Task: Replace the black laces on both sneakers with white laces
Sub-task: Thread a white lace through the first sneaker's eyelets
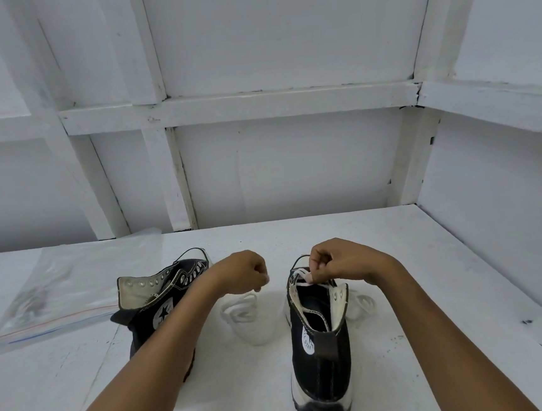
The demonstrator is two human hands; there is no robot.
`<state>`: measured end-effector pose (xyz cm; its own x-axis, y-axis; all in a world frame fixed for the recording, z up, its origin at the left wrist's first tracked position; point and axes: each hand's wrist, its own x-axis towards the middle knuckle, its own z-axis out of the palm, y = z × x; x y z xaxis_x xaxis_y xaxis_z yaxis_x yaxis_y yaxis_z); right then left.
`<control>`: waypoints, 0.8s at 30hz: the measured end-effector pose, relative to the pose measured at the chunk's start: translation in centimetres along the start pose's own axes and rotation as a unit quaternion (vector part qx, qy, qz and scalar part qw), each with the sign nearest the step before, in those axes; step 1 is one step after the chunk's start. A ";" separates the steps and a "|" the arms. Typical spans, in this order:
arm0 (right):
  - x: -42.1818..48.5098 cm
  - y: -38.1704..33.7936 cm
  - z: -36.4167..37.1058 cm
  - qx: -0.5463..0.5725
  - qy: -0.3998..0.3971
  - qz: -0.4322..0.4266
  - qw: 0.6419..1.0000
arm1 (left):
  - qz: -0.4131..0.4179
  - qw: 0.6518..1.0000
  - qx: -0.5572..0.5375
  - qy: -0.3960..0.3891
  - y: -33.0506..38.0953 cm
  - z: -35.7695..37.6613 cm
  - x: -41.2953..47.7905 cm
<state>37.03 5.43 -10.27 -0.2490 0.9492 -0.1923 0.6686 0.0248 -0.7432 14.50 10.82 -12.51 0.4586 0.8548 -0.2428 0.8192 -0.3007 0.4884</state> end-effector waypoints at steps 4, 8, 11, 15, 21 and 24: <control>-0.3 0.3 -0.3 0.012 0.011 0.005 1.000 | -0.062 0.983 0.169 0.030 -0.9 -0.1 0.1; -0.8 0.4 -0.7 -0.005 0.007 0.027 1.000 | -0.075 0.960 0.268 -0.020 -1.1 0.7 0.3; -1.4 0.2 -1.0 -0.015 -0.014 0.043 0.999 | -0.035 0.962 0.270 -0.019 -0.9 1.6 0.5; -1.9 0.3 -1.4 -0.009 -0.007 0.050 0.999 | -0.004 0.992 0.126 0.013 -0.3 1.3 1.0; -2.2 0.2 -1.6 0.019 0.043 0.049 0.998 | -0.002 0.956 -0.286 0.063 2.5 -1.5 0.1; -2.1 0.2 -1.7 0.053 0.072 0.032 0.995 | 0.021 0.931 -0.358 0.063 3.8 -2.8 -0.7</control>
<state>38.88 3.96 -8.86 -0.0991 0.9832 -0.1535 0.6004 -0.0640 -0.7971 16.35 10.30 -8.17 0.4042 0.9051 -0.1317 0.3412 -0.0156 0.9399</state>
